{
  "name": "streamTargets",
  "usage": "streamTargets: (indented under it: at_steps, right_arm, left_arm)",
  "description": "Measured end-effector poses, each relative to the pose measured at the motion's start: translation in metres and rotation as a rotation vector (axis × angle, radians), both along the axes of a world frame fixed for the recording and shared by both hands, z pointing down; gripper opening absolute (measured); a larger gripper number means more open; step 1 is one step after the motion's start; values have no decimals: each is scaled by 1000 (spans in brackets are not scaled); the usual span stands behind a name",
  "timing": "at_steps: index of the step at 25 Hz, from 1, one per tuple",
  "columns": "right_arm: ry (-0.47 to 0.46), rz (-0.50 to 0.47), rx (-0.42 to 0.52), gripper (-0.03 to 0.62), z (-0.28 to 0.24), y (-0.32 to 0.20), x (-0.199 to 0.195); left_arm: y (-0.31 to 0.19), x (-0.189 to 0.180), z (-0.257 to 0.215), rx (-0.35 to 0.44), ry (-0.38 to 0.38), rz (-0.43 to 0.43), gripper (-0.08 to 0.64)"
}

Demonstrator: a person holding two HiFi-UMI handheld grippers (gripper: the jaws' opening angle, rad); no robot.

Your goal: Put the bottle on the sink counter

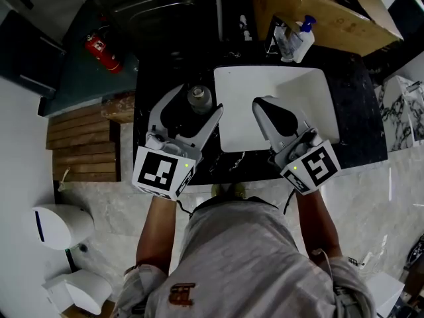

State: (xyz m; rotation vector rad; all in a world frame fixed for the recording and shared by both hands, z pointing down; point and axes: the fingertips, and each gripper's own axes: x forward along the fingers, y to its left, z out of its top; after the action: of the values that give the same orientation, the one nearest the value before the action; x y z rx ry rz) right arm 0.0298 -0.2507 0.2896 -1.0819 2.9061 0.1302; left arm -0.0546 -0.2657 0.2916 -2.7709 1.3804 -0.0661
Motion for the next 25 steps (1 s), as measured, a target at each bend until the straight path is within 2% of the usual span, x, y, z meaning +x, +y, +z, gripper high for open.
streamTargets:
  at_steps: [5, 11, 25]
  right_arm:
    - [-18, -35, 22, 0, -11, 16, -10]
    - [-20, -65, 50, 0, -19, 30, -21]
    - [-1, -87, 63, 0, -16, 44, -34]
  left_arm:
    - [23, 9, -15, 45, 45, 19, 169]
    - [38, 18, -14, 51, 27, 30, 12]
    - [51, 22, -11, 35, 28, 50, 2]
